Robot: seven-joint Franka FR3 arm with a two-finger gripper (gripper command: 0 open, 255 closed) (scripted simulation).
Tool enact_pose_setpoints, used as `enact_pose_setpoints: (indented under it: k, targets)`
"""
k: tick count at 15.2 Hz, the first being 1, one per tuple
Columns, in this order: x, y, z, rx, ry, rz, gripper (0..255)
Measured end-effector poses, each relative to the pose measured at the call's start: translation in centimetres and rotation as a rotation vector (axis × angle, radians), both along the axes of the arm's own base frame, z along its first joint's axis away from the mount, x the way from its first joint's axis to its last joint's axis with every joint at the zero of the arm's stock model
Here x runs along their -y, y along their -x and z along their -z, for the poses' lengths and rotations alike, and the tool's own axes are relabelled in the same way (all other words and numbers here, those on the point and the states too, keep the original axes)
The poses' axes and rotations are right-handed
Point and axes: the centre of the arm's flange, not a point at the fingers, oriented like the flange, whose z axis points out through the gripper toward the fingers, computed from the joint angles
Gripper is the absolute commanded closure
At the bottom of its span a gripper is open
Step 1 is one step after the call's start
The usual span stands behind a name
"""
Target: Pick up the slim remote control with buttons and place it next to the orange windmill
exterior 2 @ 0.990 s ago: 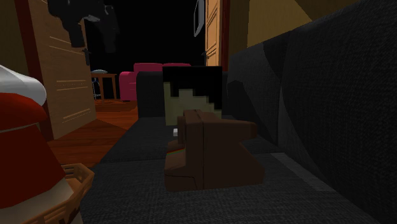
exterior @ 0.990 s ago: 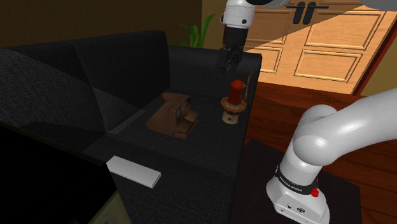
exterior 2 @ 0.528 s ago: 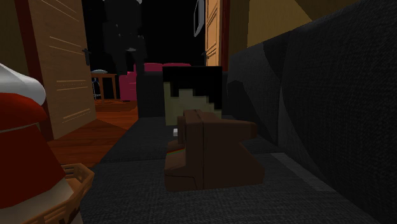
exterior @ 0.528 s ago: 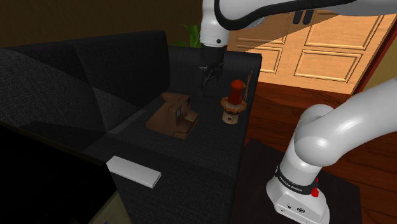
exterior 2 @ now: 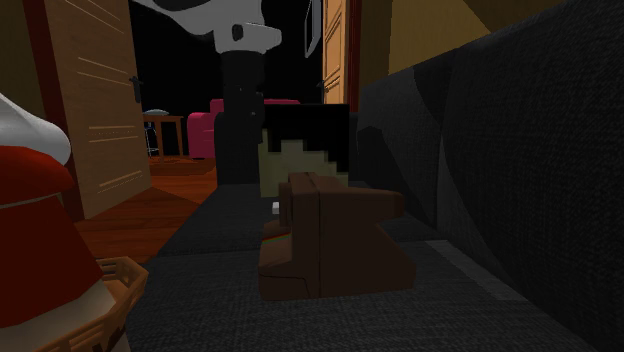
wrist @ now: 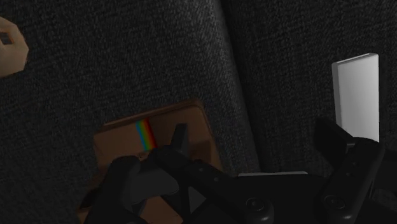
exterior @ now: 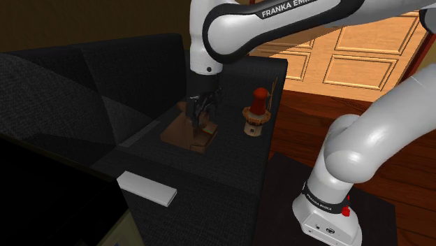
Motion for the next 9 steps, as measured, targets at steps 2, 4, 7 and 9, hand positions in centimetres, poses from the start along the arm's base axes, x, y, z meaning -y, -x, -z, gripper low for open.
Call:
enact_pose_setpoints:
  k: [2, 4, 7, 9]
  targets:
    - [-2.3, -1.1, 1.2, -0.002, 0.002, -0.005, 0]
    - [-4.0, -1.8, 2.7, -0.005, 0.004, -0.008, 0]
    - [-7.6, -3.2, 5.1, -0.009, 0.006, -0.013, 0]
    - [-9.5, -4.0, 6.5, -0.012, 0.008, -0.017, 0]
